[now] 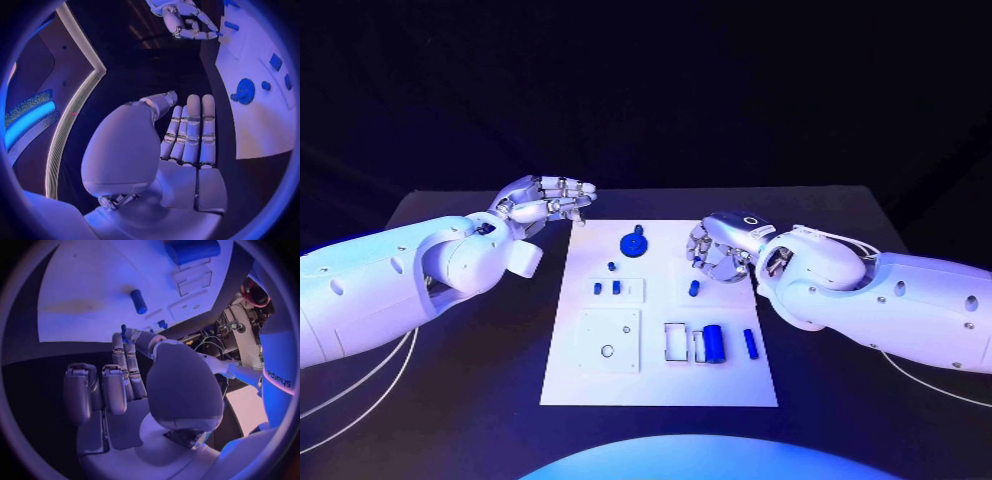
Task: Assemble the parts on the task board
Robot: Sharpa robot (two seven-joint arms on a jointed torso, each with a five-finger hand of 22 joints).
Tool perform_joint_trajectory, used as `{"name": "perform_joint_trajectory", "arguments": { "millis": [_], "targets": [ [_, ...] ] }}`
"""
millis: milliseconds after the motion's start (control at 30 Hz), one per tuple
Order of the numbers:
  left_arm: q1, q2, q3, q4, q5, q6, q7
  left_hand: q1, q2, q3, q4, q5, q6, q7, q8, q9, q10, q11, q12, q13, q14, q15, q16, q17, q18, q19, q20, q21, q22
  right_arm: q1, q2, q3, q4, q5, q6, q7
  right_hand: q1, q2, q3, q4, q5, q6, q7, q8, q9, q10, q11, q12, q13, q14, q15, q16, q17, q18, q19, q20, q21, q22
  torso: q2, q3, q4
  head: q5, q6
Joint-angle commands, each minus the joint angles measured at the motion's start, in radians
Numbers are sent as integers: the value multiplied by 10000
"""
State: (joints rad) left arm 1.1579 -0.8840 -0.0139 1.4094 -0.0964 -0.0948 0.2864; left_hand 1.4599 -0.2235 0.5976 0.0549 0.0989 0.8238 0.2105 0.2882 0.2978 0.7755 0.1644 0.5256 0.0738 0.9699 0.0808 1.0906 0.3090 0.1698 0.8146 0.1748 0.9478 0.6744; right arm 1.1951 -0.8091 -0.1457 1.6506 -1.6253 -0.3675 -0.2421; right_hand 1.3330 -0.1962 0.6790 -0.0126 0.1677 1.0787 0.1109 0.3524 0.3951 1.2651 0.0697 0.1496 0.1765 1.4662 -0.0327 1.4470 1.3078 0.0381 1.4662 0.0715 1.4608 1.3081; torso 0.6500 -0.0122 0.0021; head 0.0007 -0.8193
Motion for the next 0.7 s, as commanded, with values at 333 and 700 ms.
{"name": "perform_joint_trajectory", "arguments": {
  "millis": [333,700],
  "targets": [
    [9,141,10,-20,15,-19,126,-46,14,-26,-71,42,-60,179,-69,-15,-100,23,-55,-12,-38,31,-41,-14,135,-58,3,29,15,-179,807,5,785,109,-130,394,-31,72,10,-61,21,57,-33,34,25,435,-343,8,3,540,-63,-3,27,-134,701,-68,-4,2140,-44,-28,25,654,-108],
    [10,273,9,-24,26,-126,108,-46,17,-26,-81,44,-70,182,-73,-16,-109,25,-55,-14,-39,33,-44,-16,135,-61,6,30,16,-674,1474,-44,605,81,-37,514,-32,75,19,-68,26,50,-29,31,29,435,-341,0,3,535,-64,-14,3,-127,691,-70,-35,2127,-42,-37,40,979,-163]
  ]
}}
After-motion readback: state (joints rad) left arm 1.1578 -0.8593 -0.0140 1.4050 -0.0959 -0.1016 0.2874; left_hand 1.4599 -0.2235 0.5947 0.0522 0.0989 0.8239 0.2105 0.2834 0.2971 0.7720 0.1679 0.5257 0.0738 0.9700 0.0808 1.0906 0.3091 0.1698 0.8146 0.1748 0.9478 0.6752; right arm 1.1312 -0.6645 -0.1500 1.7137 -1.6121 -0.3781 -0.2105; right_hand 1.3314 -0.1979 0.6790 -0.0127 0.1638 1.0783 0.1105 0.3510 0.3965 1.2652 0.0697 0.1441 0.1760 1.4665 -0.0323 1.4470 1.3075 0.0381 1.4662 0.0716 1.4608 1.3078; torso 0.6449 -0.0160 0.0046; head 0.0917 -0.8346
